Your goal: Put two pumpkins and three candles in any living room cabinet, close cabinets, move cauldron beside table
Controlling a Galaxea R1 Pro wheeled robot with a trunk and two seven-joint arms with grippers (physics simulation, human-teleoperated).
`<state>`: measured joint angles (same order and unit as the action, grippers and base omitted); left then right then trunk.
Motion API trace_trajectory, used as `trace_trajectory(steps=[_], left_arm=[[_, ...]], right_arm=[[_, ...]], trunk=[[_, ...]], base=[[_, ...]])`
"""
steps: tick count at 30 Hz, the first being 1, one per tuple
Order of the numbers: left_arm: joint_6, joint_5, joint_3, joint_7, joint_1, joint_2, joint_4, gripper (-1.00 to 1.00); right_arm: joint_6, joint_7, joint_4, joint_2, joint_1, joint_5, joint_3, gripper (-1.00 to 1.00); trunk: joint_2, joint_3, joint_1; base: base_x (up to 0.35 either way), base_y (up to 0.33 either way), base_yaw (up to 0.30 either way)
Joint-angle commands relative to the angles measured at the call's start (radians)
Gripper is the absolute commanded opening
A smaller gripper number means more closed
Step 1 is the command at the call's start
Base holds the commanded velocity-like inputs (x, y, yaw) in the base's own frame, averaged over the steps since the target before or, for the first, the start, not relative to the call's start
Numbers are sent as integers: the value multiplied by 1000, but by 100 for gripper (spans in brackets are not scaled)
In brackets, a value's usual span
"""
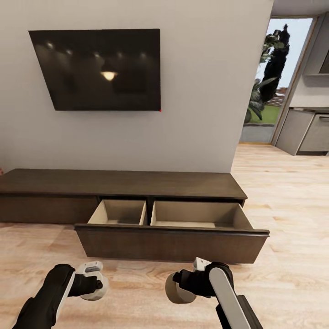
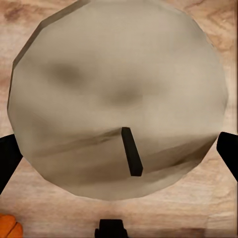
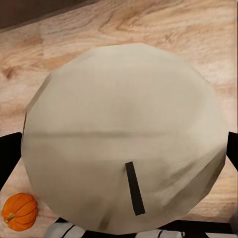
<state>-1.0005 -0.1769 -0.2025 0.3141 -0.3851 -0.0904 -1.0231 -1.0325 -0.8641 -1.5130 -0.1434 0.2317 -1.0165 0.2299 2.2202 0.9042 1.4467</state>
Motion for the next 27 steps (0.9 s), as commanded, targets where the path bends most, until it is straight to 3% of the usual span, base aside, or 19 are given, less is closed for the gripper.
trace_trajectory(steps=[1, 14, 27], left_arm=[[0, -2, 1, -1, 0, 1, 0, -100], [2, -3, 2, -1, 0, 4, 0, -100], [3, -1, 1, -1, 0, 3, 0, -100]], right_arm=[[1, -2, 0, 0, 0, -2, 0, -100], [-5, 8, 9, 5, 0, -4, -2, -100], [-7, 3, 23, 10, 0, -4, -2, -100]], trunk=[[-7, -3, -4], [-98, -44, -54], [-189, -85, -104]], base=[[0, 0, 0], [-123, 0, 0], [-10, 0, 0]])
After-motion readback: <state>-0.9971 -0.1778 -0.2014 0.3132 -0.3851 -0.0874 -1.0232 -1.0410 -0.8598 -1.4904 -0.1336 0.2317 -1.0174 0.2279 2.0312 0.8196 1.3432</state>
